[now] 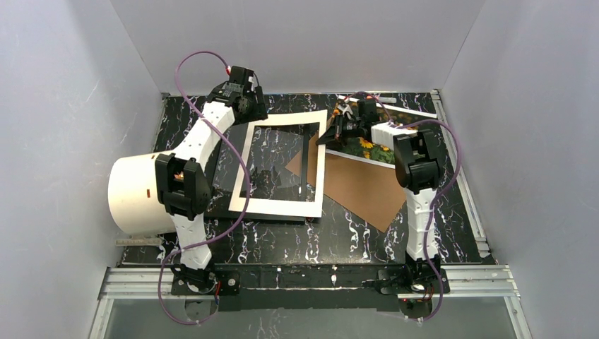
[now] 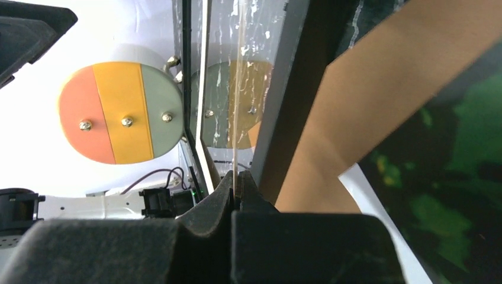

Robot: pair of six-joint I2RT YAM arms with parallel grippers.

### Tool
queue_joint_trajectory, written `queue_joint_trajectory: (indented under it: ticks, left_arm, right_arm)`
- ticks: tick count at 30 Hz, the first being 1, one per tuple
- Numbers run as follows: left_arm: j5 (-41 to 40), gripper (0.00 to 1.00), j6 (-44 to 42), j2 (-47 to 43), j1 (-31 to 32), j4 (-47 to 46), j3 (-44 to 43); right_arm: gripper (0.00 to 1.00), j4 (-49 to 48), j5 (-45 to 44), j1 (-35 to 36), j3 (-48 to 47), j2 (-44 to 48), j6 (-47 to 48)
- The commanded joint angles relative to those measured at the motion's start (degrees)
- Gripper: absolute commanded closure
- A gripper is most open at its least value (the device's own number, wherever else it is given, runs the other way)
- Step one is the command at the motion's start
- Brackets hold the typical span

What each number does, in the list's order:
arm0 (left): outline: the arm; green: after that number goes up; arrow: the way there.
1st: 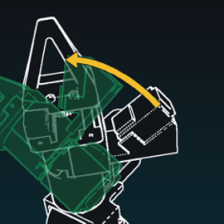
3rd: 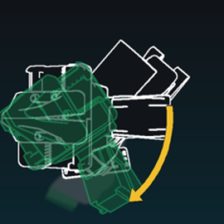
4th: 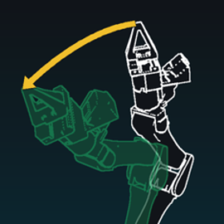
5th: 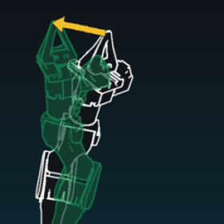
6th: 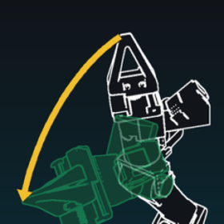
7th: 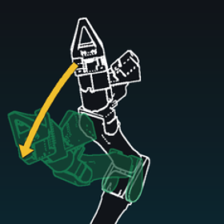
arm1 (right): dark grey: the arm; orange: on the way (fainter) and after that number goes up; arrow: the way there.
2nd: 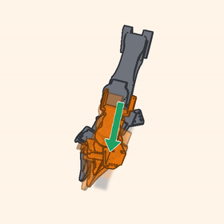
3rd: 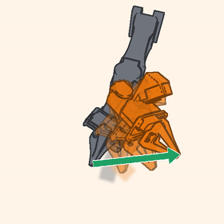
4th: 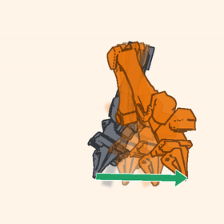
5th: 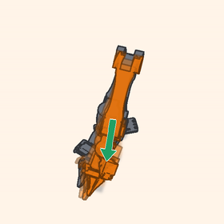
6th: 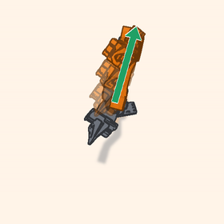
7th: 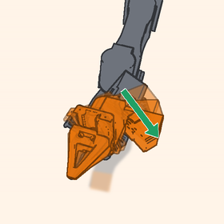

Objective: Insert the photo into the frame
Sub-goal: Place the photo frame item in the photo frame.

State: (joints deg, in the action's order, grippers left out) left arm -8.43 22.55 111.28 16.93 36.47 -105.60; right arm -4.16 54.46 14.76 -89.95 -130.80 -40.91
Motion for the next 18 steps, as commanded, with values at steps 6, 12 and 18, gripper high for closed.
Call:
queue_joint_trajectory:
  ticks: [6, 12, 18]
  left_arm:
    - [-1.93, 0.36, 0.49, 0.25, -0.39, 4.18, -5.49]
    - [-2.86, 0.36, 0.24, -0.5, -0.33, 5.41, -5.54]
    - [-4.31, 0.35, 0.18, -1.31, -0.4, 6.35, -5.32]
  right_arm:
    - [0.99, 8.52, 0.46, 3.97, -10.73, -3.78, 3.36]
    - [0.99, 6.44, -4.06, 5.61, -14.08, -6.98, -1.77]
    - [0.99, 12.55, -3.82, 7.68, -23.72, -12.63, -1.81]
